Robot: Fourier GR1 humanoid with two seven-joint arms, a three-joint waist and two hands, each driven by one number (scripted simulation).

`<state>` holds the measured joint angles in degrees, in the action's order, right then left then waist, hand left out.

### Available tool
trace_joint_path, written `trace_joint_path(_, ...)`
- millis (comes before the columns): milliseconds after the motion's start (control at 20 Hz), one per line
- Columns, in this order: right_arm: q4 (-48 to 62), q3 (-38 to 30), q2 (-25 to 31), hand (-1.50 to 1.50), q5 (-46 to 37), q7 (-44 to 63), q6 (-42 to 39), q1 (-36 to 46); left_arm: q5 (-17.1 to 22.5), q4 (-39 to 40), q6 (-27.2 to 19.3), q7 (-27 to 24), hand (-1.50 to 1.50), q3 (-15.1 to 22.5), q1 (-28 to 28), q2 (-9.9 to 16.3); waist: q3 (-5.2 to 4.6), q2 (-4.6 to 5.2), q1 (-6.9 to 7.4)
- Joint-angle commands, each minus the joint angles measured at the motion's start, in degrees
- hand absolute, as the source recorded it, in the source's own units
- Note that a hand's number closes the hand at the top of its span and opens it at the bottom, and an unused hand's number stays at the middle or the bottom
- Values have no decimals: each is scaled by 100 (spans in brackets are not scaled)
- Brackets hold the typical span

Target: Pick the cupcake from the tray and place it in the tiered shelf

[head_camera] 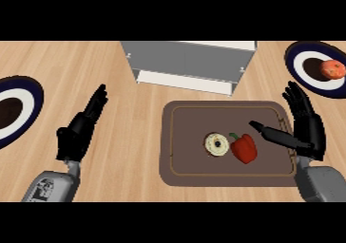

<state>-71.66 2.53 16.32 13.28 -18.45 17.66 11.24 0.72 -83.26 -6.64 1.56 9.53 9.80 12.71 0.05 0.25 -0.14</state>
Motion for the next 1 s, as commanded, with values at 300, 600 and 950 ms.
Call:
trace_joint_path(300, -1391, 867, 1256, -150, -698, 1813, -1045, 112, -193, -199, -42, 103, 0, 138, -148, -147, -11, -57, 2)
trace_joint_path(600, -2428, 1476, 1704, -150, -1233, 3768, -1329, 534, 21, 64, 217, -97, 0, -158, 56, -30, -18, -57, 7)
trace_joint_path(950, -3098, 2161, 2447, -150, -1597, 5493, -2567, 1165, -188, 231, 0, 23, 0, -43, 149, -249, -18, -50, -3)
